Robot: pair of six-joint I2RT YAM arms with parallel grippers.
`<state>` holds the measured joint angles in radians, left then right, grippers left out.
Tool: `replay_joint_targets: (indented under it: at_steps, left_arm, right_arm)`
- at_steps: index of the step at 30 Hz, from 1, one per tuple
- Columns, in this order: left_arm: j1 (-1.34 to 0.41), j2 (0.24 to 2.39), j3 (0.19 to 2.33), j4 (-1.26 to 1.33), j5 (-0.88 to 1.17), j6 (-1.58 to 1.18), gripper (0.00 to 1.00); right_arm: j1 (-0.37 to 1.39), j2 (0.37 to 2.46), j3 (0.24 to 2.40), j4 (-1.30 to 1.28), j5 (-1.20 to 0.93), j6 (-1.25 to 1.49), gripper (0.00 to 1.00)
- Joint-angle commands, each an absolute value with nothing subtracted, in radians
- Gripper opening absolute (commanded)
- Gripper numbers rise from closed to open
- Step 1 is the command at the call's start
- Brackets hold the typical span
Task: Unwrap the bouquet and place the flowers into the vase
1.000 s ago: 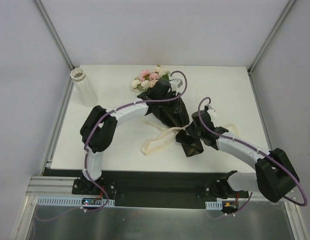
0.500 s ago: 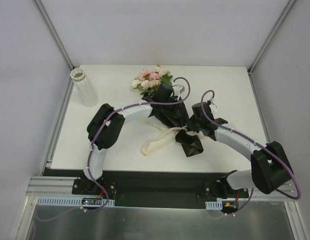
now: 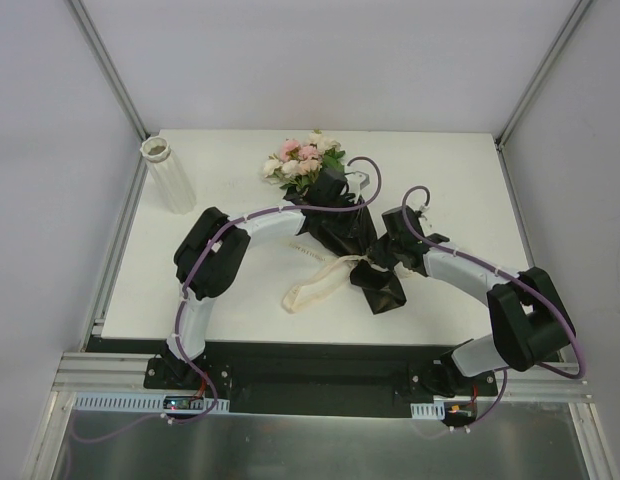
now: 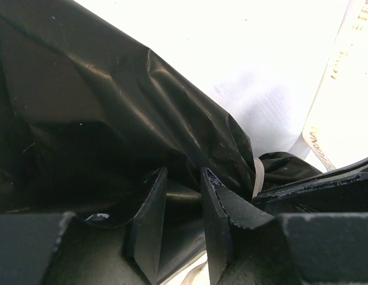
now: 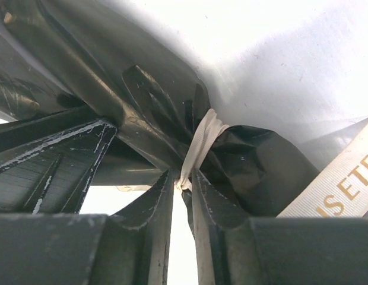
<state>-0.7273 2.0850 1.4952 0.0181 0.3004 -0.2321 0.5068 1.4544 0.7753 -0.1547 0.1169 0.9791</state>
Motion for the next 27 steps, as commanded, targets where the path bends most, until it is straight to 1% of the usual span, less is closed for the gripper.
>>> replay_joint_targets:
  at_steps: [1, 4, 8, 13, 17, 23, 26, 27]
  left_arm:
    - [-0.730, 2.069, 1.489, 0.008, 0.268, -0.196, 0.29]
    - [-0.730, 2.069, 1.491, 0.006, 0.265, -0.195, 0.30]
    - [-0.732, 2.071, 1.494, 0.005, 0.267, -0.195, 0.30]
    - [-0.730, 2.059, 1.479, 0.005, 0.215, -0.196, 0.30]
    - [-0.732, 2.062, 1.482, 0.006, 0.218, -0.193, 0.30]
    - [-0.730, 2.065, 1.483, 0.005, 0.210, -0.198, 0.30]
    - [-0.730, 2.066, 1.483, 0.006, 0.206, -0.199, 0.30]
    - [-0.732, 2.069, 1.485, 0.006, 0.206, -0.199, 0.30]
  right_arm:
    - [0.502, 1.459, 0.769, -0.190, 0.101, 1.040, 0.23]
    - [0.502, 1.440, 0.758, -0.219, 0.121, 1.084, 0.25]
    - [0.502, 1.442, 0.770, -0.297, 0.167, 1.132, 0.25]
    - [0.503, 1.474, 0.793, -0.314, 0.167, 1.147, 0.24]
    - [0.506, 1.492, 0.804, -0.314, 0.186, 1.150, 0.24]
    - [0.509, 1.542, 0.828, -0.299, 0.157, 1.155, 0.24]
    - [0.509, 1.551, 0.822, -0.281, 0.147, 1.160, 0.22]
    - [0.511, 1.551, 0.822, -0.278, 0.147, 1.161, 0.17]
